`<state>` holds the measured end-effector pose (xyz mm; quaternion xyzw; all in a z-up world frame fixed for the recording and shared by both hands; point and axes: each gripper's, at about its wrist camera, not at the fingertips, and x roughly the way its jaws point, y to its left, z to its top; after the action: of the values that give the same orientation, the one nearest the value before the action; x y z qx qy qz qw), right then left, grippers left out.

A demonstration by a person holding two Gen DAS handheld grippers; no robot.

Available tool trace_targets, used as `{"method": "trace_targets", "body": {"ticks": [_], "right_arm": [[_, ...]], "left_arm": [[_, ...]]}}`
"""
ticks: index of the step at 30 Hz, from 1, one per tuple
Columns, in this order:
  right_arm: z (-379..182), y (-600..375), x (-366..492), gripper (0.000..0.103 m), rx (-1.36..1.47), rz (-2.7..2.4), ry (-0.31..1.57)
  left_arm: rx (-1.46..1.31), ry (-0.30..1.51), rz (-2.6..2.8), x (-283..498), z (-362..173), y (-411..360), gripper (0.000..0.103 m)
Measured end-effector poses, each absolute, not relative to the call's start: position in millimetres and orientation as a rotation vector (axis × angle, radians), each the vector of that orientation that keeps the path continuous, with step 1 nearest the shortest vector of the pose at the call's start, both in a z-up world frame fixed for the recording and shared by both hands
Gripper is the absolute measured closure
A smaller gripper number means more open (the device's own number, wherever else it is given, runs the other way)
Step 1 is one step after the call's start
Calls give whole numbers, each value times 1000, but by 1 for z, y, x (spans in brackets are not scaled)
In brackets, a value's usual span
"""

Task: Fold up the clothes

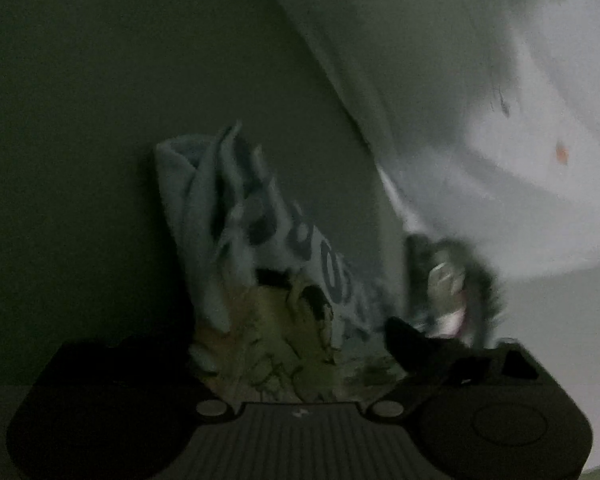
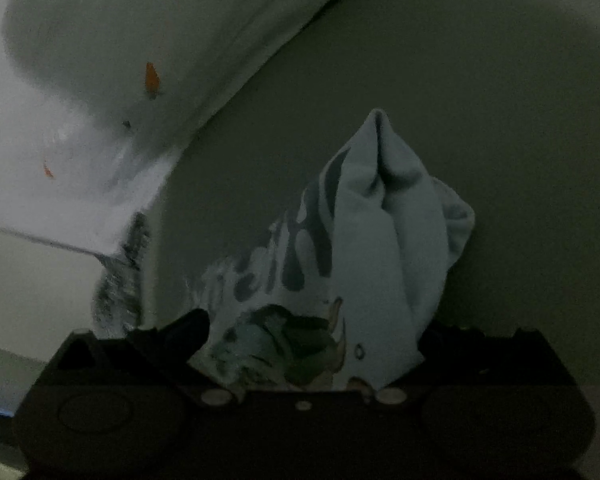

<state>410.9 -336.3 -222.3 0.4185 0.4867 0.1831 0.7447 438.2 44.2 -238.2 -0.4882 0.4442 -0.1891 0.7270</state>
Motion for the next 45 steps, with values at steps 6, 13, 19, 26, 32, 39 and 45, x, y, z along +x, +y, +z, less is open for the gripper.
{"method": "trace_targets", "body": {"ticks": [6, 13, 19, 26, 32, 39, 45], "right_arm": [[-261, -349, 389, 73, 1376, 334, 1083], [-234, -369, 347, 76, 1578, 340, 928], [-177, -404, 319, 76, 1634, 329, 689], [-124, -485, 273, 76, 1648, 295, 361], [-111, -579, 255, 76, 1687, 302, 186], [-92, -675, 253, 76, 1777, 313, -38], [-85, -737, 277, 76, 1835, 301, -277]], "left_arm": [[-1152, 998, -453, 431, -243, 23, 60], [-1009, 954, -582, 437, -185, 2, 62], [-895, 898, -793, 472, -123, -49, 62], [-724, 859, -1048, 506, -58, -164, 62], [-572, 831, -1140, 511, -11, -278, 62], [-336, 807, -1232, 542, 56, -409, 62], [-107, 701, -1254, 566, 115, -518, 61]]}}
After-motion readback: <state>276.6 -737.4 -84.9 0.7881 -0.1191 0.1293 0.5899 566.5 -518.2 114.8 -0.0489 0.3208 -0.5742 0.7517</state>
